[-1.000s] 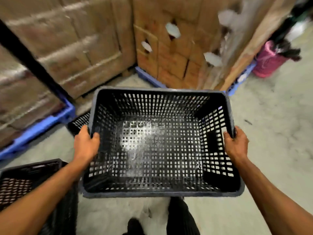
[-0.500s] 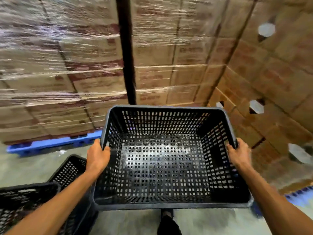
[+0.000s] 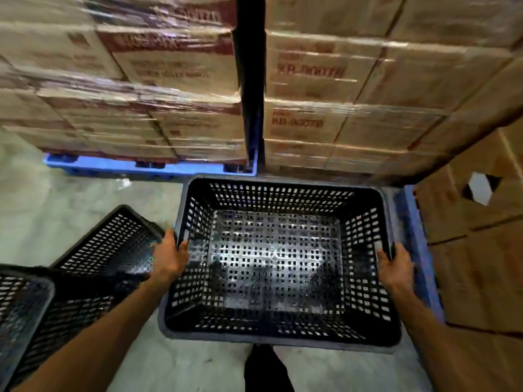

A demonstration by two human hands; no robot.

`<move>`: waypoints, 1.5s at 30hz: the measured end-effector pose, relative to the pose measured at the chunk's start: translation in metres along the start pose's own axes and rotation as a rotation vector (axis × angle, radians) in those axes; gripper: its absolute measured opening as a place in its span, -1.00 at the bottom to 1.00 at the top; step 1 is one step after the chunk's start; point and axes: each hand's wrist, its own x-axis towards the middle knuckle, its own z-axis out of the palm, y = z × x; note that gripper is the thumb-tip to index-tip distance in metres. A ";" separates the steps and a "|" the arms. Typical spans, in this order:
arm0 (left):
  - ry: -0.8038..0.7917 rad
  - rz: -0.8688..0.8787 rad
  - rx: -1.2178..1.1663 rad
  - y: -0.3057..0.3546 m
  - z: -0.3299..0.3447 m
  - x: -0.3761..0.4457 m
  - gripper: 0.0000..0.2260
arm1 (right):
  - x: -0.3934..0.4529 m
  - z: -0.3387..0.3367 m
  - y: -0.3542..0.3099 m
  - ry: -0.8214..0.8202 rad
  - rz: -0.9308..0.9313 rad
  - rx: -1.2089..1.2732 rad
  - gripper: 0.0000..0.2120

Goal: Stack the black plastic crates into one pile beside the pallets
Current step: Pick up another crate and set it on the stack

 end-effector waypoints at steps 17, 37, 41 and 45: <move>-0.034 -0.129 -0.023 0.004 0.084 0.089 -0.93 | 0.087 0.092 0.040 -0.121 0.051 -0.015 -0.84; -0.080 -0.130 0.004 -0.007 0.093 0.071 -0.92 | 0.082 0.087 0.042 -0.203 0.184 -0.151 -0.80; -0.034 -0.116 0.005 -0.015 0.098 0.060 -0.92 | 0.080 0.089 0.045 -0.189 0.154 -0.159 -0.83; 0.028 -0.111 0.092 -0.017 0.103 0.069 -0.90 | 0.082 0.092 0.049 -0.171 0.143 -0.165 -0.87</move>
